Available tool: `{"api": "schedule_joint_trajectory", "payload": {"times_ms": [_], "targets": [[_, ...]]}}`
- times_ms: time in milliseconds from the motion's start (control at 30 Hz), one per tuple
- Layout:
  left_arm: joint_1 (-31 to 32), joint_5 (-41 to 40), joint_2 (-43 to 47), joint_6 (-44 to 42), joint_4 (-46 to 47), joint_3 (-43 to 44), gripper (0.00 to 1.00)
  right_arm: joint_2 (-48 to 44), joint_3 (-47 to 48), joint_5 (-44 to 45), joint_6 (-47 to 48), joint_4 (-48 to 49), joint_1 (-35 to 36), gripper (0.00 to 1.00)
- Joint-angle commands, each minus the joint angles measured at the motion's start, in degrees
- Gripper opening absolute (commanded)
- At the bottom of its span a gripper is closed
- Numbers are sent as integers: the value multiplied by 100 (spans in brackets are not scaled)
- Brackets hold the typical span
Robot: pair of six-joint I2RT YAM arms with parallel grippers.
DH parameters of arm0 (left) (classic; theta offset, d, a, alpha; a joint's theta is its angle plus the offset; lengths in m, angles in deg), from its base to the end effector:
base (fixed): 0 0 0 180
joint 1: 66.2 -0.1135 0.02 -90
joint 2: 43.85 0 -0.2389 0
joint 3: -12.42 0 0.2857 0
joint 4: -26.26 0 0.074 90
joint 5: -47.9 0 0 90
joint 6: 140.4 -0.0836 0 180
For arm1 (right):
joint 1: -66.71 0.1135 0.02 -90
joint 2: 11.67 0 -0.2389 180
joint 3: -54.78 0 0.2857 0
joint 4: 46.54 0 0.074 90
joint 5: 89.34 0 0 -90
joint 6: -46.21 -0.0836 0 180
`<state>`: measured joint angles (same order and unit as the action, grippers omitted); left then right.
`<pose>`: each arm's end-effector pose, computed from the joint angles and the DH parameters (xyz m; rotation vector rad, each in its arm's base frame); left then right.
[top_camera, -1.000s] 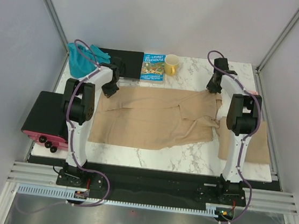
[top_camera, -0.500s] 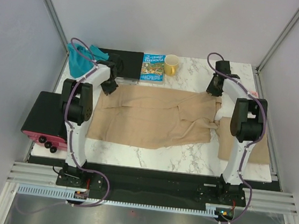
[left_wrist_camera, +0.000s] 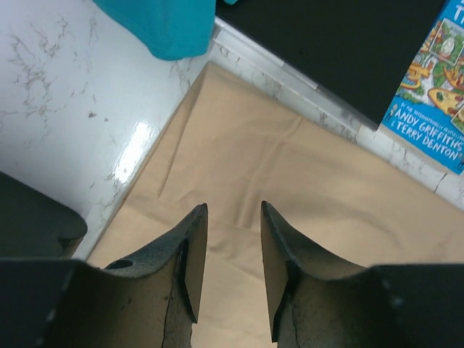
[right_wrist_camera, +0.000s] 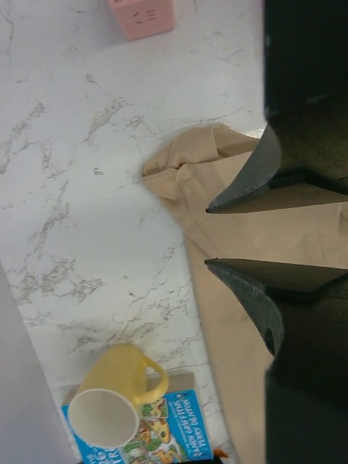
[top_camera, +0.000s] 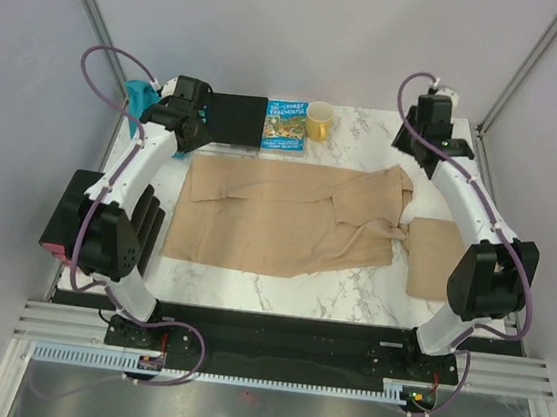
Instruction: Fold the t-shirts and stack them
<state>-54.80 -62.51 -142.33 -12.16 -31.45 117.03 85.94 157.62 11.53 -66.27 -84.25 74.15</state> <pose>0.4312 -0.0572 0.2609 -0.7008 2.2910 0.0410 0.4659 0.0449 0.2925 0.3882 2.0924 0.1058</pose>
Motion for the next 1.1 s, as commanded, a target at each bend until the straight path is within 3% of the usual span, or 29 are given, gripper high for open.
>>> {"api": "schedule_joint_trajectory", "payload": {"times_ms": [0, 133, 233, 467, 600, 867, 1067], "targets": [[178, 133, 722, -291, 40, -573, 43, -706, -1062, 363, 262, -404, 617, 45], [450, 115, 1337, -264, 277, -1450, 43, -1628, -2948, 92, 51, 79, 802, 47], [609, 168, 1821, -238, 524, -1995, 43, -2306, -3786, -85, -81, 282, 864, 47], [653, 230, 2218, -378, 718, -2297, 43, -2412, -4220, 143, -274, -473, 891, 48], [671, 291, 2254, -396, 770, -2367, 43, -2606, -4641, -147, -573, -334, 891, 49], [732, 256, 2315, -440, 805, -2420, 42, -2685, -5107, 107, -696, -395, 891, 50], [785, 248, 2298, -475, 823, -2428, 42, -2378, -5090, 222, -872, -395, 891, 58]]}}
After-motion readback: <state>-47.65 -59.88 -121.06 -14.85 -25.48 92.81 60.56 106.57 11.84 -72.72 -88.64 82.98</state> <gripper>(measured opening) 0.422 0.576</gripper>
